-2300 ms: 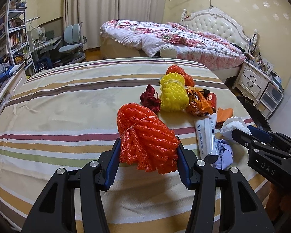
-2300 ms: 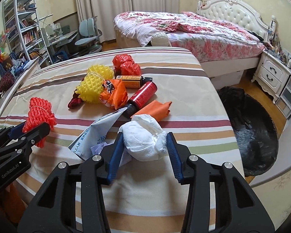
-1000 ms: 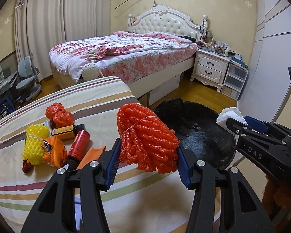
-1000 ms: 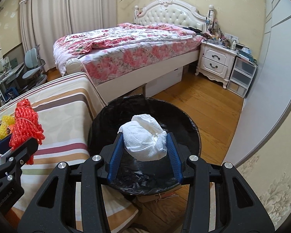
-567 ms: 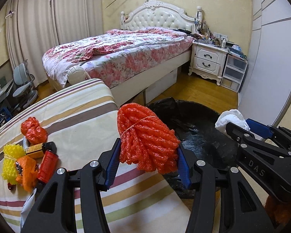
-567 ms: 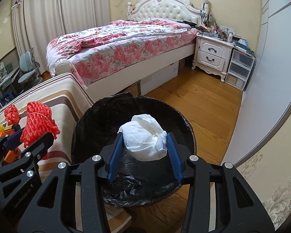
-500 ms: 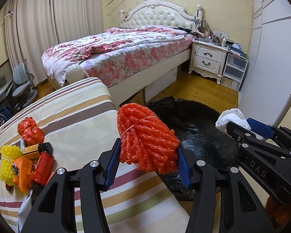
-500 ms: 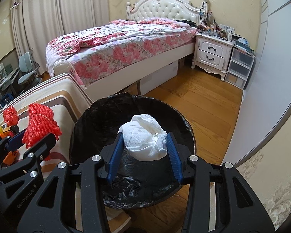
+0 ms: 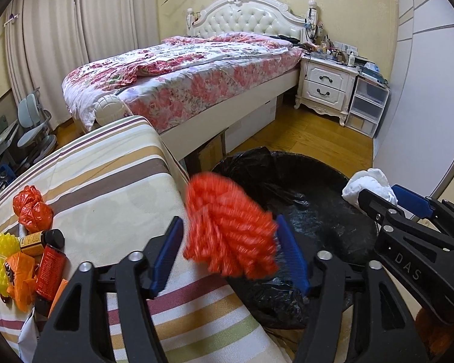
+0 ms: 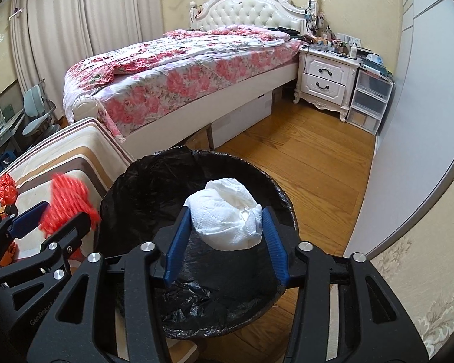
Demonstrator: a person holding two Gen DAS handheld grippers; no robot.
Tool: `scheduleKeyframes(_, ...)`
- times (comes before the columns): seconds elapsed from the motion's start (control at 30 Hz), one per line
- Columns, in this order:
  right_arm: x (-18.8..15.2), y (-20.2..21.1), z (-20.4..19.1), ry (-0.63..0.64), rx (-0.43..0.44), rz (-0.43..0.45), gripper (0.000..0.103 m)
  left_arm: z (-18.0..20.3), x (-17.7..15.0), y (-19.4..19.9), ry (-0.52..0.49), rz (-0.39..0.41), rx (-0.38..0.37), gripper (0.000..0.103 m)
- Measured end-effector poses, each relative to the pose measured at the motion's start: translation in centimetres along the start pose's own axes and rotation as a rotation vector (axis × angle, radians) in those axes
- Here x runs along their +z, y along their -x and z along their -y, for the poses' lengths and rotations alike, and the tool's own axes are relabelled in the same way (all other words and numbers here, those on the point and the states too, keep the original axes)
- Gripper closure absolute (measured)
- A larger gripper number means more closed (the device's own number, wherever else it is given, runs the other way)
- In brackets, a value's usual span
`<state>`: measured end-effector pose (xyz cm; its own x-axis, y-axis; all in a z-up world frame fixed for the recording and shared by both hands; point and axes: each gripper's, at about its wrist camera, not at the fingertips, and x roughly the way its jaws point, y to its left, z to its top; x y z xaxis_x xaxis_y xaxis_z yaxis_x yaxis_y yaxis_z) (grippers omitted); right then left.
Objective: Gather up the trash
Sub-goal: 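Carry both held items over the black bin and open both grippers, then move both open grippers back over the trash pile on the bed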
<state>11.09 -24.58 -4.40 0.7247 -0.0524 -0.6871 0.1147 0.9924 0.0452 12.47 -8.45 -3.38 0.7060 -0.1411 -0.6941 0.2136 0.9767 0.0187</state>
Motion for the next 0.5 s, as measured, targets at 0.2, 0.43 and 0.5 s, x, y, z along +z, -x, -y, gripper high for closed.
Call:
scheduleKeyframes(0.2, 0.2, 0.2, 0.0, -0.002, -0.02, 0.01, 0.044, -0.1, -0.1, 0.2, 0.015, 0.008, 0.005, 0.027)
scheduleKeyframes(0.43, 0.4, 1.0, -0.3, -0.004, -0.038, 0.022, 0.039, -0.6, -0.3, 0.9, 0.019, 0.017, 0.022, 0.025)
scheduleKeyframes(0.5, 0.2, 1.3, -0.3, -0.004, -0.041, 0.025, 0.039, -0.8, -0.3, 1.2, 0.024, 0.017, 0.021, 0.025)
